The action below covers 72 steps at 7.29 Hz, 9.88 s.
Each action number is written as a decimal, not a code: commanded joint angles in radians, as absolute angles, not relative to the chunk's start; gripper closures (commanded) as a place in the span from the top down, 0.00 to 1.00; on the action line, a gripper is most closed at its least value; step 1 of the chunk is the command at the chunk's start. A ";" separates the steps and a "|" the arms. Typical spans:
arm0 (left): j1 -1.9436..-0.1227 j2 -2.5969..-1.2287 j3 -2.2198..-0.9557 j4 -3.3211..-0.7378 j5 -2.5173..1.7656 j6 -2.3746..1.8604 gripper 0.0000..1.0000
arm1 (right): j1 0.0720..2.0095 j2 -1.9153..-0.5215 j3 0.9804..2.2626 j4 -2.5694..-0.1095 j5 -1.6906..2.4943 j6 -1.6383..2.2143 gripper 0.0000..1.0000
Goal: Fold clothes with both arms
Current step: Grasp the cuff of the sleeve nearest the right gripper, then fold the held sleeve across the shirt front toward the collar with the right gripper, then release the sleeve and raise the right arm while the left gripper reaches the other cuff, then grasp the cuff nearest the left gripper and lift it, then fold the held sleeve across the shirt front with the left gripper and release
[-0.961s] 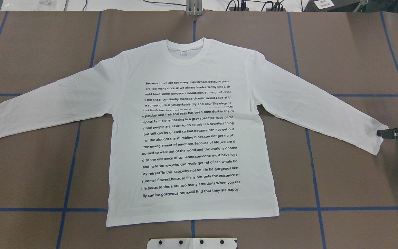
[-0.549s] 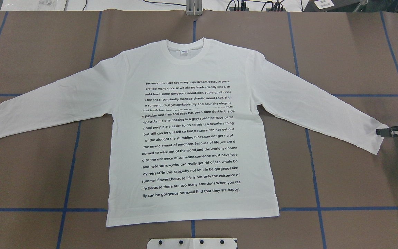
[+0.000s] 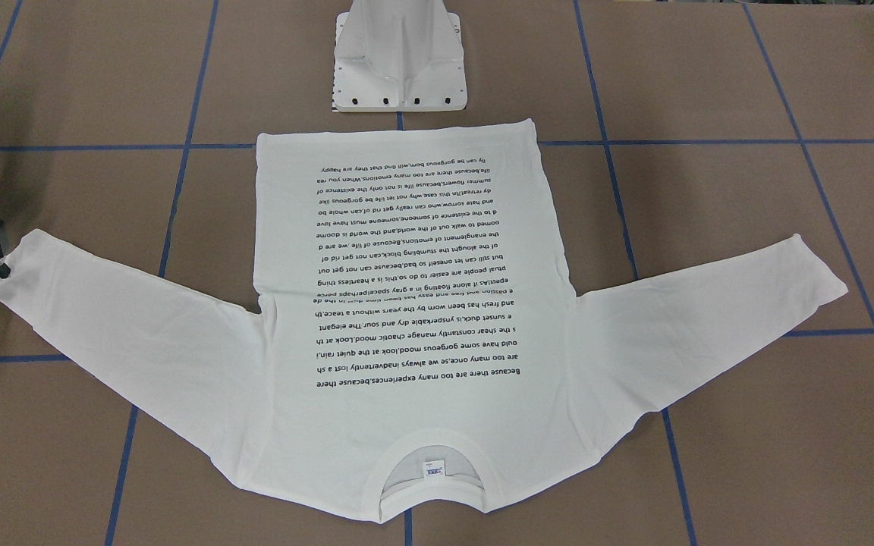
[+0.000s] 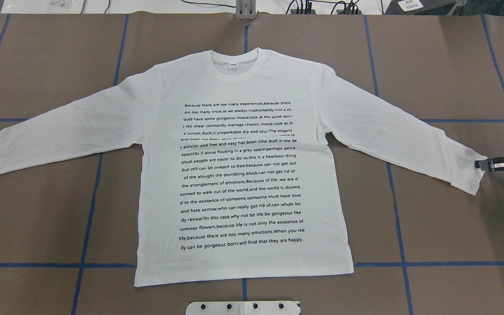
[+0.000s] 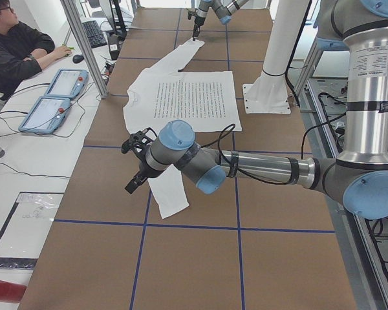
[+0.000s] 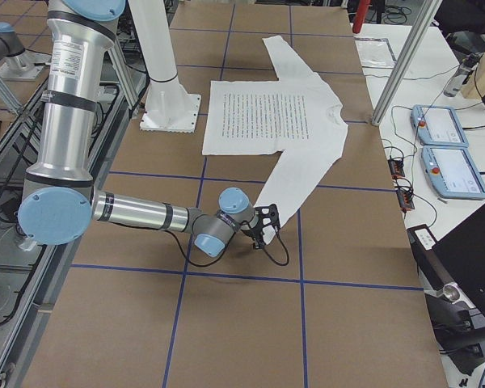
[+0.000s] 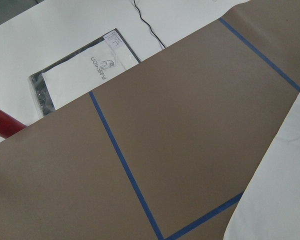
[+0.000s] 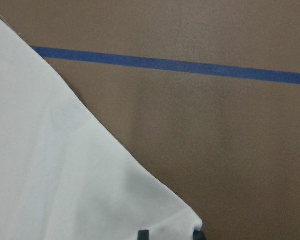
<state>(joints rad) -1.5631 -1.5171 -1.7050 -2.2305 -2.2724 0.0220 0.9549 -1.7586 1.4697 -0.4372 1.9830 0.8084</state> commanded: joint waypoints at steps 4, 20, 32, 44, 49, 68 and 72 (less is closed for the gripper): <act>-1.563 -1.508 -1.706 -2.241 -2.272 0.021 1.00 | 0.995 -1.766 1.560 -0.495 1.985 0.808 0.00; -1.563 -1.497 -1.690 -2.241 -2.270 0.014 1.00 | 0.451 -0.337 1.109 -1.407 1.370 1.321 0.00; -1.491 -1.465 -1.640 -2.388 -2.272 -0.107 1.00 | 0.838 -0.631 1.497 -1.609 1.878 1.021 1.00; -0.976 -1.371 -1.411 -2.821 -2.054 -0.396 0.82 | 1.062 -1.074 1.832 -1.597 2.048 0.661 1.00; -0.974 -1.378 -1.385 -2.819 -2.043 -0.396 0.44 | 1.062 -1.077 1.829 -1.597 2.046 0.661 1.00; -0.872 -2.241 -1.577 -2.159 -1.943 -1.179 0.00 | 1.062 -1.078 1.824 -1.594 2.045 0.675 1.00; -0.635 -2.391 -1.557 -2.163 -1.798 -1.293 0.00 | 1.060 -1.083 1.822 -1.592 2.045 0.675 1.00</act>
<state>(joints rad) -0.6922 -2.3487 -1.5627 -2.1611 -1.8253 -1.2819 1.0602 -1.0815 1.8226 -1.5925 2.0448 0.6750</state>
